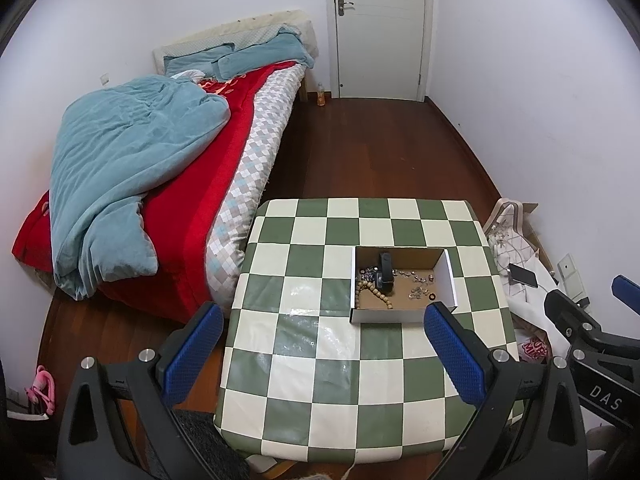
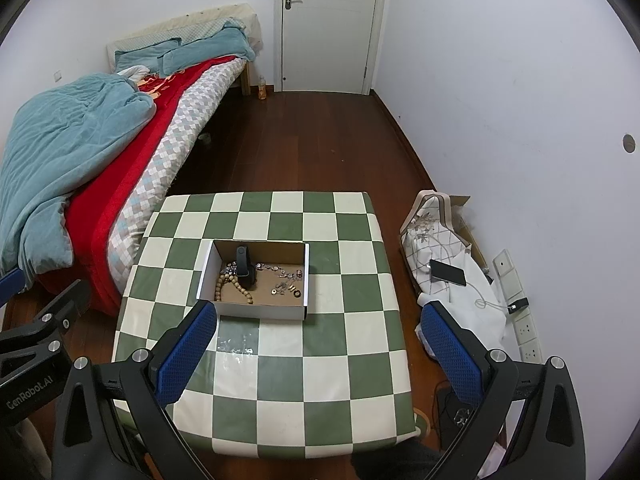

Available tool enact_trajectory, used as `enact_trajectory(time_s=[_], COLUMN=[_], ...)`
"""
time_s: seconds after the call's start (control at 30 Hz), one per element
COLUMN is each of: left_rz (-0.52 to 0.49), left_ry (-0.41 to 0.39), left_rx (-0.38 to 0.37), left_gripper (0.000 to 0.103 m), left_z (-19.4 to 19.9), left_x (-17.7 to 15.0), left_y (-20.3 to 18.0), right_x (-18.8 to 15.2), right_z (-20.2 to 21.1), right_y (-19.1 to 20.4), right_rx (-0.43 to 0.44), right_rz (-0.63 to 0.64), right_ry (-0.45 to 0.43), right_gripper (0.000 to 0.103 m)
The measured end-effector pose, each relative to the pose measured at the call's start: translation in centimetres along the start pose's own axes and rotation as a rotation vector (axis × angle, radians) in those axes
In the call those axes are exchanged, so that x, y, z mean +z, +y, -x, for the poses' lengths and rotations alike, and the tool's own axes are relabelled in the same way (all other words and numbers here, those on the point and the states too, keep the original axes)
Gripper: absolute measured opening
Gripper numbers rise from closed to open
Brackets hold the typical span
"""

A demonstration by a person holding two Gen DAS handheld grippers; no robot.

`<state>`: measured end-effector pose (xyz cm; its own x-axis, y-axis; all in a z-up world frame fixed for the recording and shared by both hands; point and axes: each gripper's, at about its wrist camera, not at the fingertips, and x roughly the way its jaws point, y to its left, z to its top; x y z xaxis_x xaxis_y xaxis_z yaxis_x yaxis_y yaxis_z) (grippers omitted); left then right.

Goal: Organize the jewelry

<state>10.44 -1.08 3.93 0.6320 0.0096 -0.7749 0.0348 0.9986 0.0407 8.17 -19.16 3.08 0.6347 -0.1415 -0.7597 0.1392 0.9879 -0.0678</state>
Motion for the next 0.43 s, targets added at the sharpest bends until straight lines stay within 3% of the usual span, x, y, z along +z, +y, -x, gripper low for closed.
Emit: enact_trajectory(time_s=[0.43], left_rz=[0.007], left_ry=[-0.009], left_rx=[0.003], left_gripper=[0.103], left_z=[0.48], left_x=[0.08], left_y=[0.34], right_x=[-0.03], right_z=[0.17], right_y=[-0.06], right_rx=[-0.001], right_rz=[0.000], right_ry=[0.001], right_gripper=[0.103])
